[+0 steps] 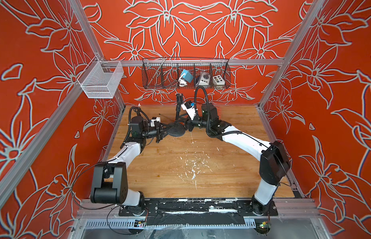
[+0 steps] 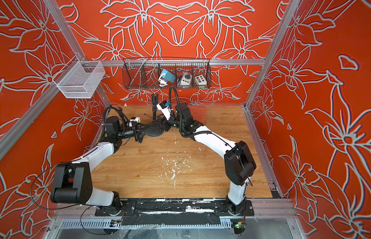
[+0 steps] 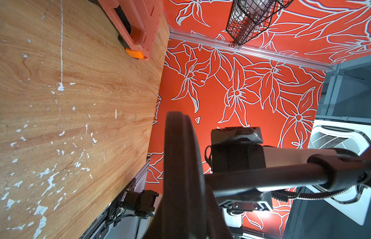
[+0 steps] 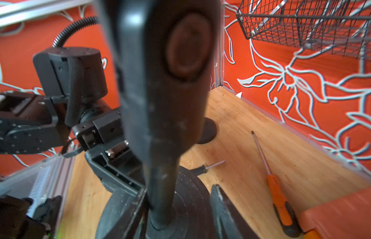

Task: Assemble a microphone stand
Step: Screw the microphone stand pole into the microphone stand base.

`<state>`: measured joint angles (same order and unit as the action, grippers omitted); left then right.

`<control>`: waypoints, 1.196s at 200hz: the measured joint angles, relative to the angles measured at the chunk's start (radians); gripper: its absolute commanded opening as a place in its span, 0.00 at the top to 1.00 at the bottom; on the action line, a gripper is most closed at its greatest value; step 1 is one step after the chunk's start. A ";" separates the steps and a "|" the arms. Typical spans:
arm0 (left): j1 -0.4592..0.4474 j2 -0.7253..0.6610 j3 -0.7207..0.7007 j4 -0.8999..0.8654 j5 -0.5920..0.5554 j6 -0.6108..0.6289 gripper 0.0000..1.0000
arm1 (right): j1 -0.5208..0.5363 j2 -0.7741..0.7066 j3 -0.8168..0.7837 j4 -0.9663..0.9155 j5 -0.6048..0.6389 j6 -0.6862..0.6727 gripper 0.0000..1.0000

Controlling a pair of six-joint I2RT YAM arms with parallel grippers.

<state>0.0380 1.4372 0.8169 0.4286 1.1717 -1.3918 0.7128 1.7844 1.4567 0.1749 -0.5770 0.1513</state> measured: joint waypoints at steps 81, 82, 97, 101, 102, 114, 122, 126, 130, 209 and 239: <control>0.011 0.001 -0.001 -0.001 -0.029 0.017 1.00 | 0.166 -0.016 0.030 -0.055 0.459 0.087 1.00; 0.011 0.001 -0.001 0.000 -0.029 0.018 1.00 | 0.169 -0.016 0.032 -0.059 0.470 0.087 1.00; 0.011 0.001 -0.001 0.010 -0.022 0.019 1.00 | 0.229 -0.006 0.093 -0.151 0.671 0.121 1.00; 0.011 0.000 -0.001 0.013 -0.020 0.019 1.00 | 0.243 -0.002 0.110 -0.173 0.717 0.130 1.00; 0.011 0.000 -0.001 0.014 -0.019 0.018 1.00 | 0.245 0.000 0.113 -0.176 0.726 0.132 1.00; 0.012 0.000 -0.001 0.023 -0.016 0.018 1.00 | 0.280 0.020 0.156 -0.222 0.843 0.153 1.00; 0.012 0.000 -0.001 0.024 -0.018 0.018 1.00 | 0.294 0.035 0.183 -0.248 0.901 0.165 1.00; 0.012 0.000 -0.001 0.024 -0.019 0.018 1.00 | 0.299 0.041 0.193 -0.258 0.919 0.171 1.00; 0.012 0.000 -0.001 0.024 -0.022 0.018 1.00 | 0.302 0.047 0.204 -0.269 0.934 0.174 1.00; -0.005 0.000 -0.003 -0.043 -0.051 0.050 1.00 | 0.221 -0.041 0.064 -0.295 0.543 0.046 0.11; -0.002 -0.005 -0.003 -0.089 -0.119 0.123 1.00 | 0.144 -0.169 -0.115 -0.305 0.417 0.040 0.12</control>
<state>0.0364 1.4319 0.8135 0.3401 1.0527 -1.2690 0.8570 1.6150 1.3415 -0.1303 -0.1600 0.1917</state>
